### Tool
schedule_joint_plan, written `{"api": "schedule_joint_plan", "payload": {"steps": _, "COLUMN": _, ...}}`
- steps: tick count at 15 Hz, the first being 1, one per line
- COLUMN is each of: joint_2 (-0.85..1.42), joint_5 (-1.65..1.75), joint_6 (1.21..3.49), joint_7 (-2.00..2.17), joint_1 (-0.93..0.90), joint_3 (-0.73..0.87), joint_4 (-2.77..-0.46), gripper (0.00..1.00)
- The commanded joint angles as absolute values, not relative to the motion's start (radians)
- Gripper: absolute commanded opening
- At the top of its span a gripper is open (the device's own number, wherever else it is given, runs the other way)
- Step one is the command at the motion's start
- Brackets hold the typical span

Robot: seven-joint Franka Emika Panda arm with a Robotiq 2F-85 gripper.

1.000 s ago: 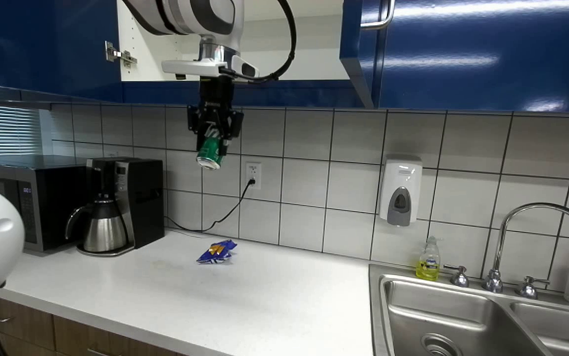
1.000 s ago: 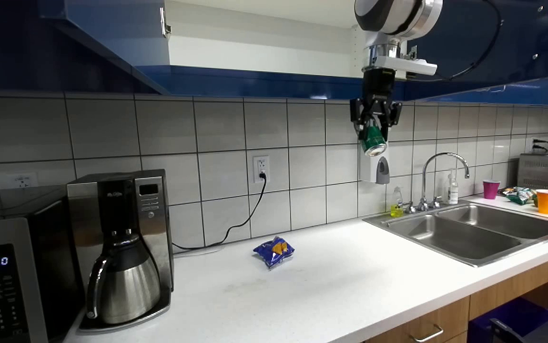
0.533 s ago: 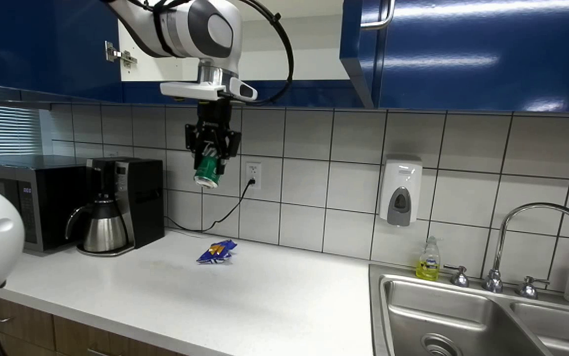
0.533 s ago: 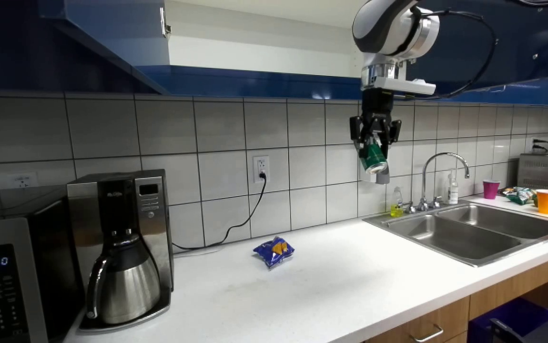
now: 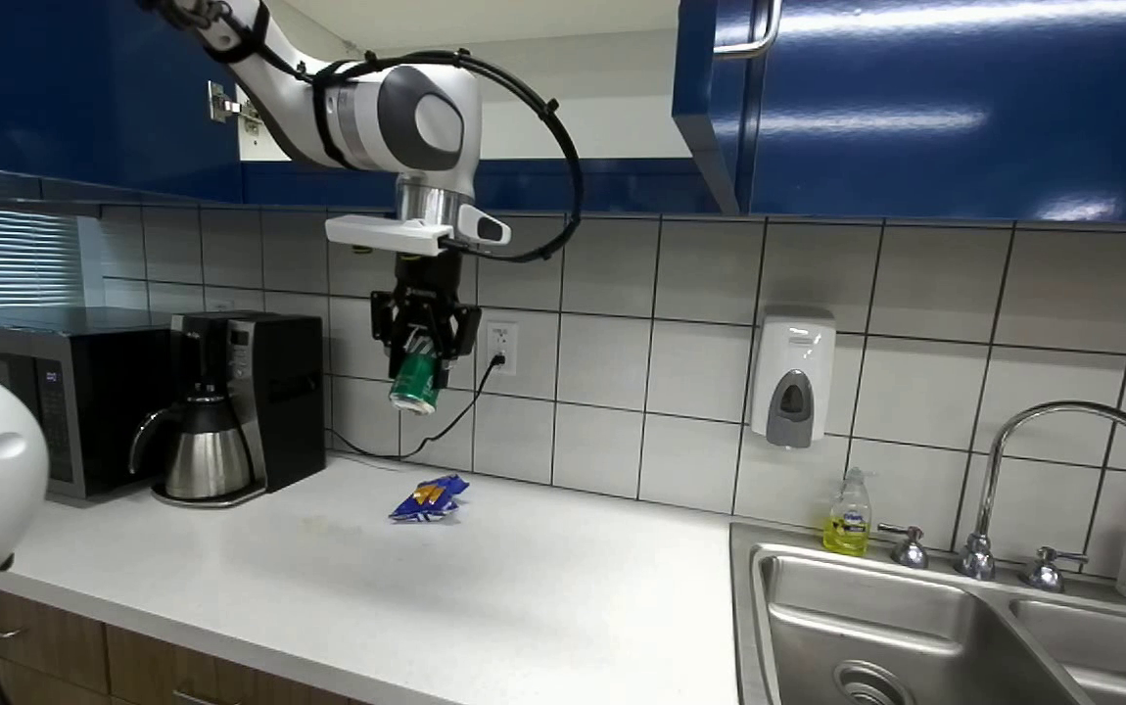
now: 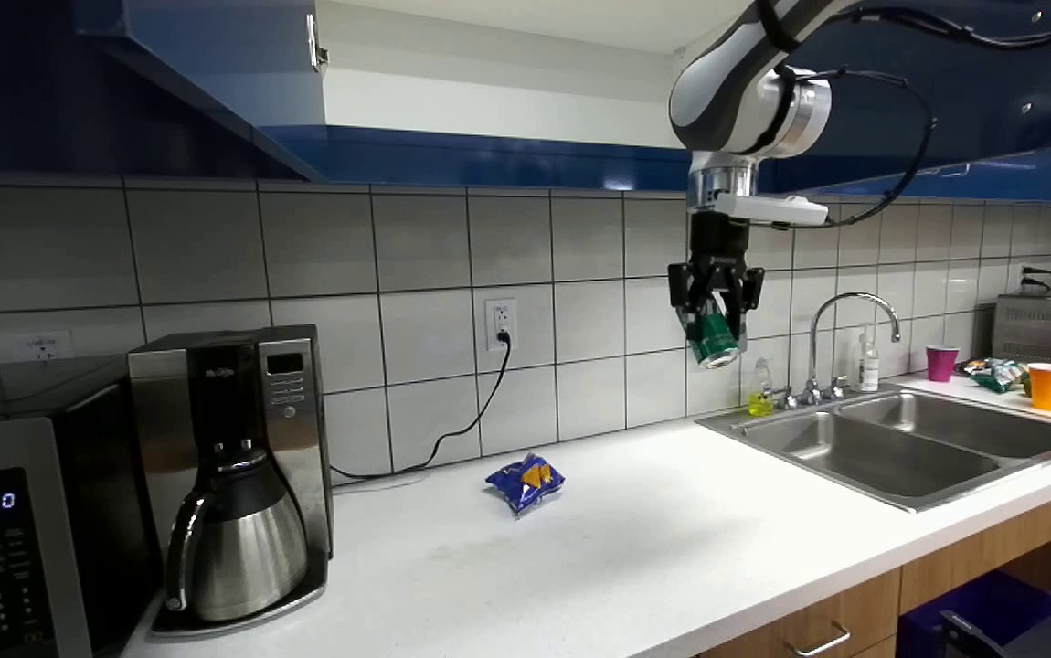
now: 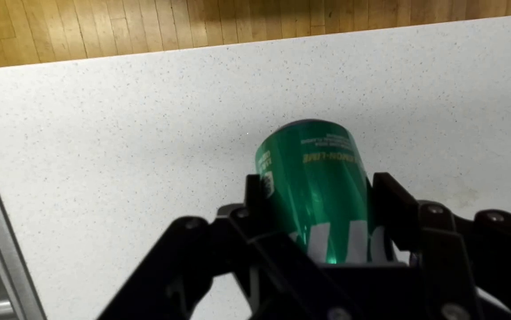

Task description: Pick up the can drink from the top cabinet and put it on the kitchen unit base top

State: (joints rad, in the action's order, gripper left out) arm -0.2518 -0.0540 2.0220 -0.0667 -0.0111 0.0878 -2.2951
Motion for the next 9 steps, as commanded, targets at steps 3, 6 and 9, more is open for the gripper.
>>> {"api": "schedule_joint_plan", "payload": {"steps": 3, "joint_2": -0.210, "joint_5": -0.052, "joint_6": 2.112, "joint_7": -0.117, "joint_1": 0.004, "joint_3": 0.079, "joint_4": -2.323, "gripper": 0.39}}
{"api": "schedule_joint_plan", "payload": {"steps": 6, "joint_2": -0.177, "joint_5": -0.059, "joint_6": 2.158, "joint_7": -0.135, "joint_1": 0.004, "joint_3": 0.081, "joint_4": -2.339, "gripper": 0.39}}
{"api": "schedule_joint_plan", "payload": {"steps": 9, "joint_2": -0.139, "joint_5": -0.062, "joint_6": 2.206, "joint_7": -0.152, "joint_1": 0.006, "joint_3": 0.084, "joint_4": -2.353, "gripper": 0.39}}
